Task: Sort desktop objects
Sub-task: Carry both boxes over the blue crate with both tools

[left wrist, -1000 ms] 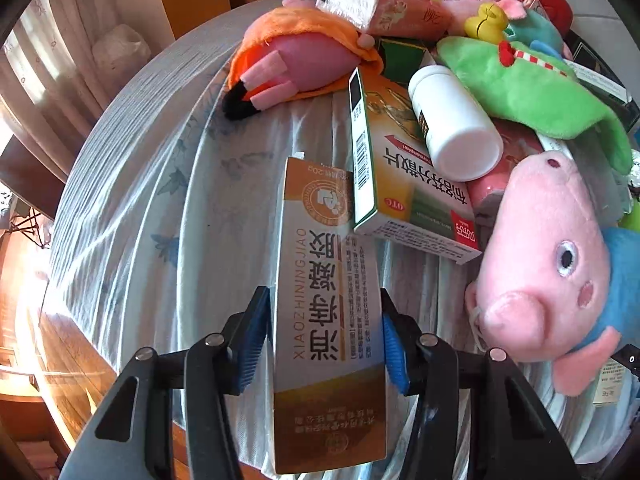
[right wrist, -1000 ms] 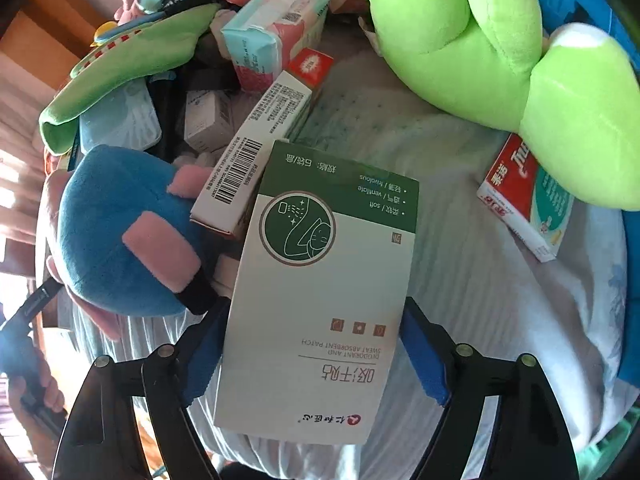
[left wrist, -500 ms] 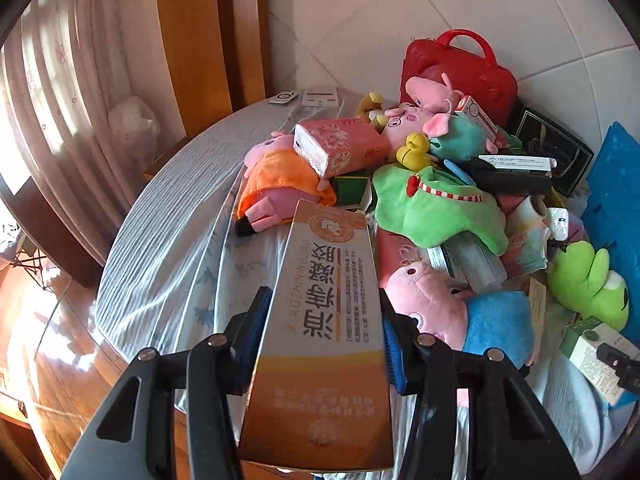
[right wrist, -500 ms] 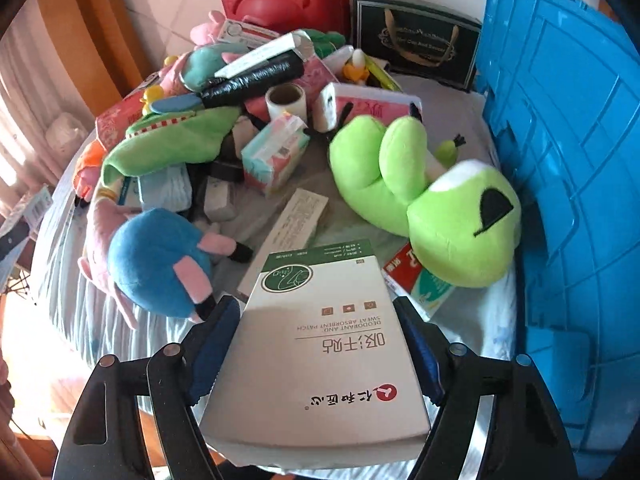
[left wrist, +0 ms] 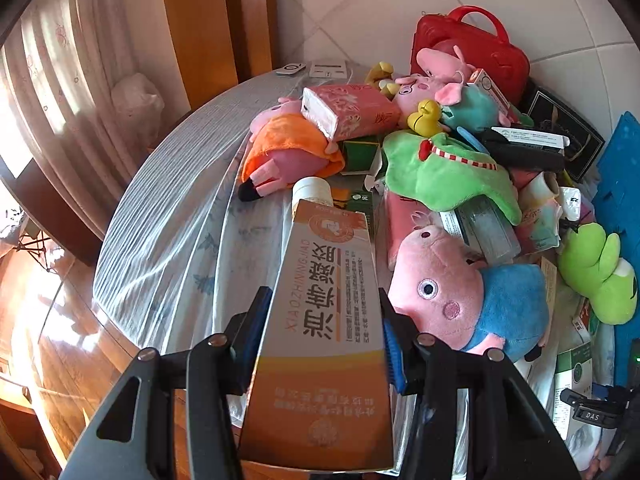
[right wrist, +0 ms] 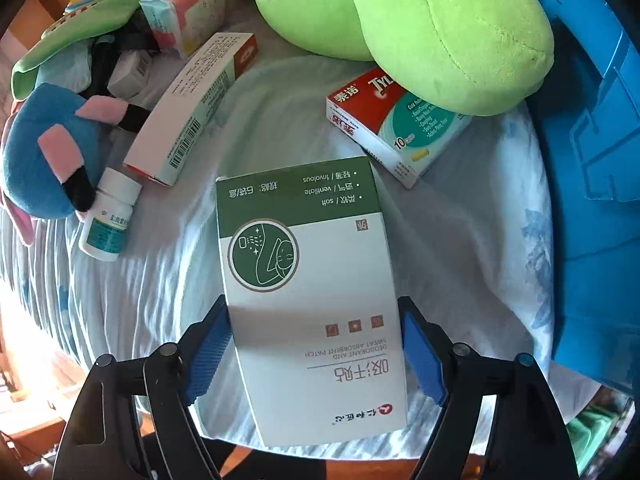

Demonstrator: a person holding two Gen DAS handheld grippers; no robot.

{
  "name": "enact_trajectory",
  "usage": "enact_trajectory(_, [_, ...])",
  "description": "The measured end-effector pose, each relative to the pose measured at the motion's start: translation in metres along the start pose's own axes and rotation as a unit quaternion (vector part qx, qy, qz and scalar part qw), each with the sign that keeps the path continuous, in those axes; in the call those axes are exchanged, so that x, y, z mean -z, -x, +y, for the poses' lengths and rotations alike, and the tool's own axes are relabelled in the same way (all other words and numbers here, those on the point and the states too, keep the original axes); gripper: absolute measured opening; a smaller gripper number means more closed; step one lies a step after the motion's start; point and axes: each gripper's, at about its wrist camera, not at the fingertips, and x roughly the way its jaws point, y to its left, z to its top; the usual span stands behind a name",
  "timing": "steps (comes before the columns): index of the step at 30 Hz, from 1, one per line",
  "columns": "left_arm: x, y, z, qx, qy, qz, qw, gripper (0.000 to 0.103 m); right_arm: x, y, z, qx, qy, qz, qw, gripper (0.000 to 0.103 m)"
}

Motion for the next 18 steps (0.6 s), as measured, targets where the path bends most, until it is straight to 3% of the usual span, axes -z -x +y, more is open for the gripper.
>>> enact_trajectory(3, [-0.002,0.012,0.001,0.01,0.001,-0.01,0.9999,0.049,0.001,0.031,0.005,0.01,0.018,-0.049,0.999,0.078])
enact_trajectory(8, [-0.012,0.056,-0.02,0.046,-0.02,-0.057,0.9971,0.048,0.007,0.142,0.009,-0.037,0.043,-0.171,0.984,0.078])
enact_trajectory(12, [-0.027,0.101,-0.062,0.092,-0.054,-0.104,0.9888,0.048,0.011,0.233,-0.004,-0.042,0.049,-0.278,0.958,0.078])
enact_trajectory(18, [-0.048,0.161,-0.157,0.187,-0.114,-0.153,0.9638,0.049,0.02,0.336,-0.052,-0.017,0.026,-0.397,0.917,0.078])
